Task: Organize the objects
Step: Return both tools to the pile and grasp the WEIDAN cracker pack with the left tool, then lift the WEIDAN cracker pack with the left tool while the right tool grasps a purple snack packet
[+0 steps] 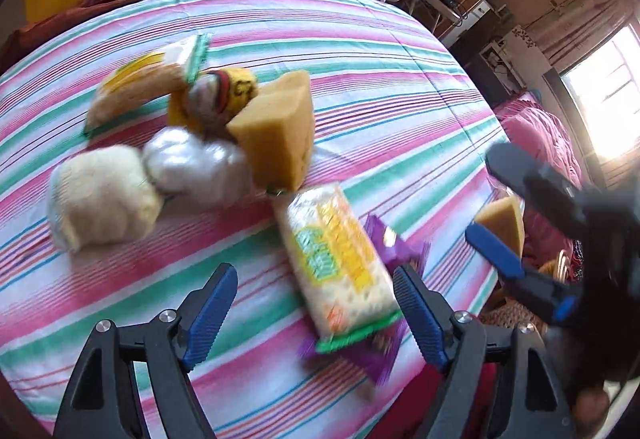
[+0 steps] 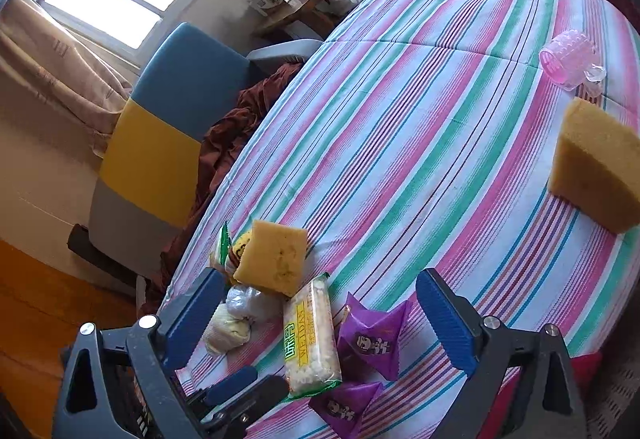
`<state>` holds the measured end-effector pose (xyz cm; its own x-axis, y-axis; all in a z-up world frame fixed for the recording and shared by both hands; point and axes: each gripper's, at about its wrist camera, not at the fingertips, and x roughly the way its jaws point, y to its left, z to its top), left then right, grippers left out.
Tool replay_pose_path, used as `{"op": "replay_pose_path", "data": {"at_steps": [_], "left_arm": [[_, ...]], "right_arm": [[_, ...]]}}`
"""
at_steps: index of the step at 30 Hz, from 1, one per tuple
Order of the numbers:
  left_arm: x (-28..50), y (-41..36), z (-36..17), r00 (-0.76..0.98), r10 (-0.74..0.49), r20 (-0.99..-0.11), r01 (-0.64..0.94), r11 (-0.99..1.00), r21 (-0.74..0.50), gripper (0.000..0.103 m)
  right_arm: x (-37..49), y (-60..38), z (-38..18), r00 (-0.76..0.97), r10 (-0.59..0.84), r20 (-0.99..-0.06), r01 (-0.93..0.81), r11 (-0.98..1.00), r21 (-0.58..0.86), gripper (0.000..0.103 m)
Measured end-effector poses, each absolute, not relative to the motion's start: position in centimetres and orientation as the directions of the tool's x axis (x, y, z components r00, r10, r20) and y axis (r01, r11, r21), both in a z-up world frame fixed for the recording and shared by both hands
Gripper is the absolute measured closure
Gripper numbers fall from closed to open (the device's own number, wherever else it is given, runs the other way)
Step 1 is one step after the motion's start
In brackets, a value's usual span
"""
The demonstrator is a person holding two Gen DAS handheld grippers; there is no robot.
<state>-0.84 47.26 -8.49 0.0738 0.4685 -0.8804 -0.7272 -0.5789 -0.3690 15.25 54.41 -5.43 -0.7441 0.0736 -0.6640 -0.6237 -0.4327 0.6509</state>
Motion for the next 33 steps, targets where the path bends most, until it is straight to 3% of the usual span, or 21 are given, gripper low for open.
{"op": "replay_pose_path", "data": {"at_steps": [8,9,10,12,17,27,33], "left_arm": [[-1.7,50.3,-11.3,0.052,0.39,-0.919,-0.719,-0.625,-0.305,0.022],[-1.4,50.2,-11.1,0.034,0.397,-0.917,-0.734,-0.613,-0.292,0.025],[-1.1,49.9,-10.9,0.024,0.408,-0.913,-0.75,-0.596,-0.286,0.044],[-1.1,48.7,-10.6,0.013,0.426,-0.904,-0.765,-0.578,-0.283,0.053],[-2.0,43.5,-10.8,0.001,0.457,-0.89,-0.765,-0.573,-0.295,0.054],[2.5,30.5,-10.5,-0.16,0.503,-0.849,-0.82,-0.546,-0.169,0.055],[3.7,27.5,-10.6,-0.18,0.544,-0.82,-0.826,-0.536,-0.174,0.055]], "right_arm": [[15.5,54.9,-5.9,-0.763,0.054,-0.644,-0.607,-0.403,0.685,0.004],[15.6,55.0,-5.9,-0.763,0.056,-0.644,-0.608,-0.398,0.687,0.004],[15.6,55.1,-6.0,-0.762,0.056,-0.646,-0.611,-0.394,0.687,0.004],[15.5,55.2,-6.1,-0.762,0.048,-0.646,-0.61,-0.389,0.691,0.004],[15.2,55.1,-6.2,-0.754,0.035,-0.656,-0.611,-0.402,0.681,0.004],[13.9,54.2,-6.6,-0.716,0.0,-0.698,-0.623,-0.452,0.639,0.004],[13.6,53.3,-5.9,-0.71,0.009,-0.704,-0.608,-0.513,0.606,0.004]]}}
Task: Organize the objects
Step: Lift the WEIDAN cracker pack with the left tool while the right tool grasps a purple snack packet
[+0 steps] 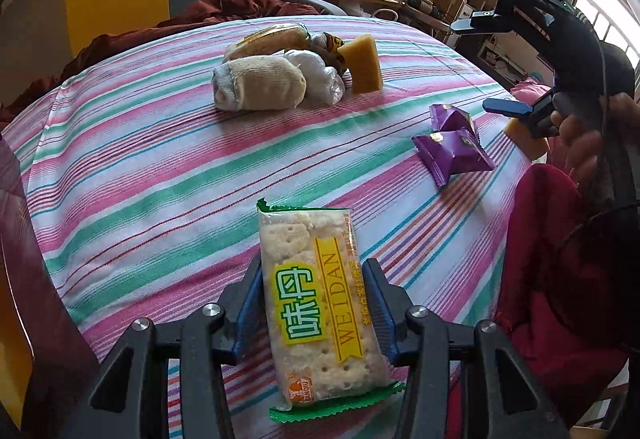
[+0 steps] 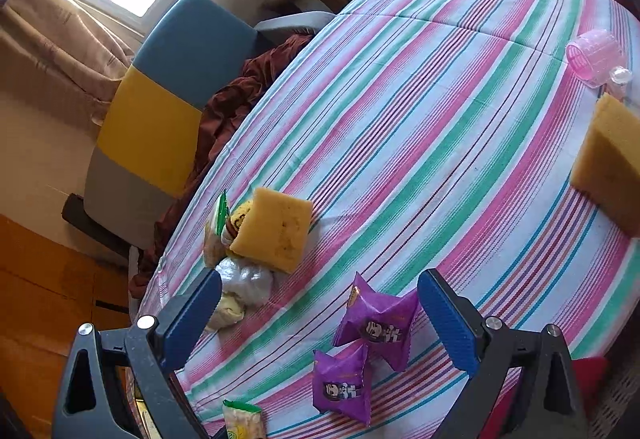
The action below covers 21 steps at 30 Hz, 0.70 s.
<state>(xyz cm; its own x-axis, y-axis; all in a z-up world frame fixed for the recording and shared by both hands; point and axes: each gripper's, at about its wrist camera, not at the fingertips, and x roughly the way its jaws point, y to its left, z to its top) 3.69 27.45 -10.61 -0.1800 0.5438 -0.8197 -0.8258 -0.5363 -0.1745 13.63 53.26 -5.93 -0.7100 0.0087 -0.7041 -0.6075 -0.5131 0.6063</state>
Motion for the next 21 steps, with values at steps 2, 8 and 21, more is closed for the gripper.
{"op": "replay_pose_path", "data": {"at_steps": [2,8,21], "left_arm": [[3.9,28.5,-10.9,-0.188,0.552,-0.812,-0.829,-0.533,-0.17,0.055],[3.8,29.1,-11.3,-0.179,0.574,-0.799,-0.83,-0.524,-0.192,0.055],[3.6,28.3,-11.5,-0.161,0.606,-0.779,-0.82,-0.522,-0.236,0.055]], "right_arm": [[13.6,52.8,-5.8,-0.705,0.009,-0.709,-0.606,-0.527,0.596,0.004],[15.2,50.8,-5.0,-0.683,0.005,-0.73,-0.627,-0.517,0.583,0.004],[11.7,45.8,-8.4,-0.623,-0.335,-0.707,-0.51,-0.512,0.691,0.004]]}}
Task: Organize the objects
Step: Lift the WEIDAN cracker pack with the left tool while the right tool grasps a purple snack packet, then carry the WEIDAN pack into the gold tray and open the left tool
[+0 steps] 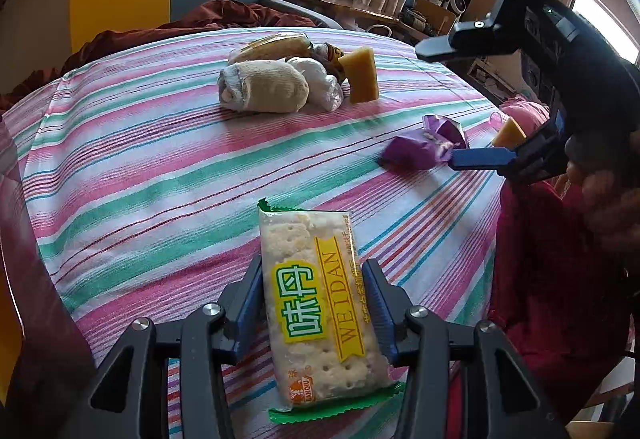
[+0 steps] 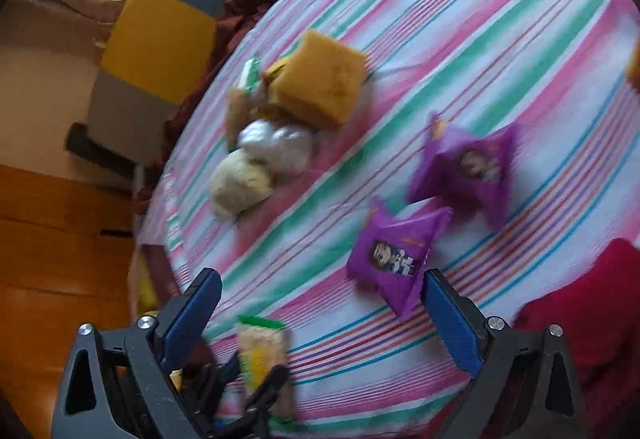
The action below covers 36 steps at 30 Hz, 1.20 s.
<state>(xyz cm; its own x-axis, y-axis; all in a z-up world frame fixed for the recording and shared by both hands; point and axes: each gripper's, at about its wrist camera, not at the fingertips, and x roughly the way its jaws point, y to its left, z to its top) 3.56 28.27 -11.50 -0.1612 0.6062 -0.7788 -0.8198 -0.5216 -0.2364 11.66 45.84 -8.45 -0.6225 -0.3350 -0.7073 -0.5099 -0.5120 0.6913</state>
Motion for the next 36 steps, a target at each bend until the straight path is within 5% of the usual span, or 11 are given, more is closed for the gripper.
{"op": "replay_pose_path", "data": {"at_steps": [6,19,23,24,25,26,36], "left_arm": [[3.5,28.1,-11.6,-0.157,0.613,-0.774,-0.818,-0.521,-0.246,0.055],[3.4,28.0,-11.6,-0.154,0.619,-0.77,-0.816,-0.519,-0.254,0.055],[3.4,28.0,-11.6,-0.156,0.619,-0.77,-0.817,-0.519,-0.252,0.055],[3.4,28.0,-11.6,-0.156,0.619,-0.77,-0.817,-0.519,-0.252,0.055],[3.4,28.0,-11.6,-0.156,0.619,-0.77,-0.817,-0.519,-0.252,0.055],[3.4,28.0,-11.6,-0.157,0.62,-0.769,-0.817,-0.519,-0.252,0.055],[3.7,28.0,-11.6,-0.171,0.619,-0.766,-0.821,-0.52,-0.237,0.055]], "right_arm": [[11.2,44.9,-7.7,-0.603,-0.334,-0.724,-0.481,-0.572,0.664,0.004],[9.3,43.6,-7.2,-0.43,-0.075,-0.9,-0.468,-0.833,0.293,0.008],[7.7,43.7,-8.7,-0.372,-0.043,-0.927,-0.444,-0.869,0.218,0.021],[7.3,43.7,-9.4,-0.347,-0.028,-0.937,-0.435,-0.881,0.188,0.032],[7.0,43.7,-10.1,-0.322,-0.013,-0.947,-0.43,-0.889,0.159,0.058],[6.9,43.6,-10.7,-0.301,0.016,-0.953,-0.428,-0.895,0.121,0.062],[6.9,44.4,-10.6,-0.314,0.022,-0.949,-0.402,-0.909,0.112,0.065]]}}
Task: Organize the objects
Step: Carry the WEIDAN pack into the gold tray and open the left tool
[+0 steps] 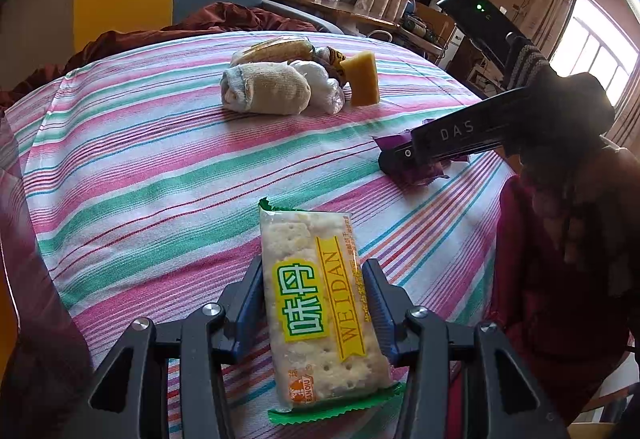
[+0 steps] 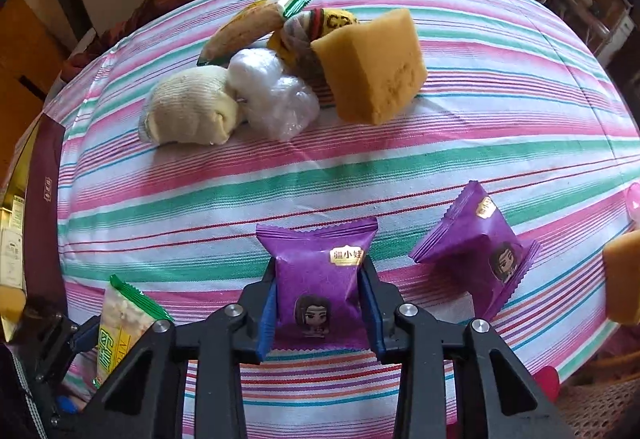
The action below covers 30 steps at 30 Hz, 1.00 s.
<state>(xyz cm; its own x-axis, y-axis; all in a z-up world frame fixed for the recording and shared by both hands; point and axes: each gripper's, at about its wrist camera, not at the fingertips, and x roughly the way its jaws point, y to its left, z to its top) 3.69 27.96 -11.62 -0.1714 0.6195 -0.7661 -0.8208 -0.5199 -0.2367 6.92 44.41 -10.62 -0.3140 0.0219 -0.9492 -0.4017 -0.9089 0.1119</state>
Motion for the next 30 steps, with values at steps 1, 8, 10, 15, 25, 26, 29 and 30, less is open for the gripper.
{"op": "replay_pose_path", "data": {"at_steps": [1,8,10,15,25,26,29,30], "left_arm": [[3.7,28.0,-11.6,-0.173,0.619,-0.766,-0.822,-0.519,-0.234,0.055],[3.9,27.9,-11.5,-0.18,0.617,-0.766,-0.825,-0.519,-0.224,0.055],[4.0,28.0,-11.5,-0.184,0.612,-0.769,-0.828,-0.518,-0.215,0.055],[4.2,27.8,-10.5,-0.184,0.609,-0.771,-0.825,-0.522,-0.216,0.056],[3.7,23.3,-3.9,-0.265,0.676,-0.687,-0.799,-0.553,-0.236,0.056],[3.1,22.3,-3.2,-0.285,0.677,-0.678,-0.784,-0.572,-0.242,0.056],[0.1,19.0,-1.7,-0.346,0.645,-0.681,-0.717,-0.65,-0.252,0.056],[-1.4,17.5,-1.4,-0.368,0.624,-0.689,-0.68,-0.686,-0.258,0.056]], "right_arm": [[6.9,44.6,-10.6,-0.312,0.022,-0.95,-0.4,-0.91,0.111,0.065],[6.9,45.4,-10.6,-0.314,0.025,-0.949,-0.401,-0.91,0.109,0.065],[6.9,45.6,-10.5,-0.313,0.03,-0.949,-0.398,-0.912,0.103,0.065],[6.5,44.7,-10.5,-0.315,0.047,-0.948,-0.384,-0.92,0.082,0.065],[6.2,42.4,-10.6,-0.319,0.071,-0.945,-0.366,-0.929,0.053,0.065],[6.2,42.4,-10.5,-0.319,0.073,-0.945,-0.365,-0.929,0.052,0.065],[6.4,42.5,-10.8,-0.319,0.079,-0.944,-0.362,-0.931,0.045,0.065],[6.4,42.4,-10.8,-0.319,0.082,-0.944,-0.36,-0.932,0.041,0.065]]}}
